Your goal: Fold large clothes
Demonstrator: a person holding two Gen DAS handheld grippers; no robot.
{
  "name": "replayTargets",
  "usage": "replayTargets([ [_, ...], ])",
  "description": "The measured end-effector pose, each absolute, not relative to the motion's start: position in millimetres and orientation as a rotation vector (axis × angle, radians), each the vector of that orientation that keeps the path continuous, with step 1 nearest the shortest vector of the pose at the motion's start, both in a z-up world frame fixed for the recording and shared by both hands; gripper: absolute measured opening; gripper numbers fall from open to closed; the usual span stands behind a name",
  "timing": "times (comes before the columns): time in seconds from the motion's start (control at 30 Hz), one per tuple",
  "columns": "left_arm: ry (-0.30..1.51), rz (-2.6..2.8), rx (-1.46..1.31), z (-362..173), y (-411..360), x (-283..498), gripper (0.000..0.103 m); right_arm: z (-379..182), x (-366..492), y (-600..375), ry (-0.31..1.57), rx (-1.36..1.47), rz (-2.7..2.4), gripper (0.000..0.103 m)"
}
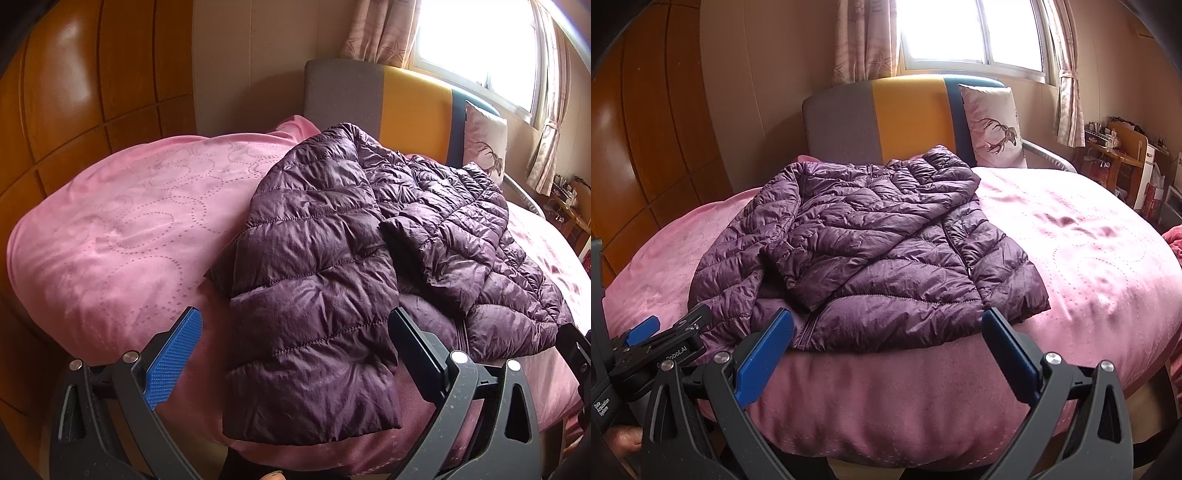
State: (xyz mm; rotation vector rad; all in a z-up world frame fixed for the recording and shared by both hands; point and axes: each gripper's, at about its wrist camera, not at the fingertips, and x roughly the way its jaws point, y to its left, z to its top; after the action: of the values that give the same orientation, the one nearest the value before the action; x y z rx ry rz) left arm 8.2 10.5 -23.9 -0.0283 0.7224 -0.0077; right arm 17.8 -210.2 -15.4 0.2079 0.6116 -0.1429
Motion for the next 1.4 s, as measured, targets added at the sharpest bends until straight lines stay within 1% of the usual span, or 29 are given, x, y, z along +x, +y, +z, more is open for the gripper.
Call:
replayTargets([
  [0.6, 0.75, 0.004, -0.024, -32.0, 17.5, 17.6, 0.1, -12.4, 34.3, -208.0, 0.604, 0.165, -0.111, 0.101],
  [0.77, 0.763, -0.031, -0.02, -35.5, 19.5, 21.8, 0.1, -4.4, 59.0, -215.5, 0.617, 0.203, -0.081, 0.101],
  [0.97, 0.776, -0.166, -0.09, -37.6, 33.0, 23.0, 0.099, -6.5, 122.1, -214.2, 0.697, 0.235, 0.008, 0.101],
  [1.0, 0.782, -0.188, -0.106, -39.1, 33.0, 23.0, 0.097, -8.1, 133.3, -210.4, 0.716, 0.225, 0.033, 0.101],
  [1.07, 0.799, -0.229, -0.12, -43.4, 33.0, 22.6, 0.086, -13.4, 158.5, -195.8, 0.746, 0.178, 0.075, 0.101],
  [1.13, 0.819, -0.235, -0.092, -51.2, 28.3, 24.6, 0.083, -23.3, 180.5, -181.2, 0.755, 0.096, 0.068, 0.101],
  [1.17, 0.832, -0.25, -0.079, -55.7, 25.8, 26.3, 0.073, -31.1, 192.3, -174.3, 0.782, 0.055, 0.072, 0.101],
  [1.2, 0.845, -0.274, -0.061, -60.4, 21.9, 27.5, 0.065, -41.9, 205.0, -166.5, 0.826, 0.014, 0.092, 0.098],
  [1.23, 0.843, -0.281, -0.04, -62.6, 19.8, 27.6, 0.045, -51.1, 212.4, -160.9, 0.852, -0.022, 0.106, 0.082],
  [1.27, 0.838, -0.283, -0.017, -63.7, 18.1, 28.1, 0.032, -59.5, 216.9, -156.0, 0.865, -0.066, 0.119, 0.063],
  [1.3, 0.839, -0.293, -0.01, -63.9, 18.6, 30.0, 0.028, -63.6, 217.3, -154.8, 0.865, -0.087, 0.12, 0.056],
  [1.33, 0.838, -0.308, -0.025, -61.9, 21.8, 31.7, 0.018, -62.9, 215.2, -156.2, 0.859, -0.088, 0.127, 0.036],
  [1.37, 0.829, -0.325, -0.05, -57.0, 27.6, 33.0, 0.011, -58.9, 212.2, -159.4, 0.85, -0.088, 0.135, 0.021],
  [1.4, 0.821, -0.335, -0.069, -52.2, 32.4, 33.6, 0.01, -49.4, 207.6, -167.3, 0.837, -0.067, 0.145, 0.019],
])
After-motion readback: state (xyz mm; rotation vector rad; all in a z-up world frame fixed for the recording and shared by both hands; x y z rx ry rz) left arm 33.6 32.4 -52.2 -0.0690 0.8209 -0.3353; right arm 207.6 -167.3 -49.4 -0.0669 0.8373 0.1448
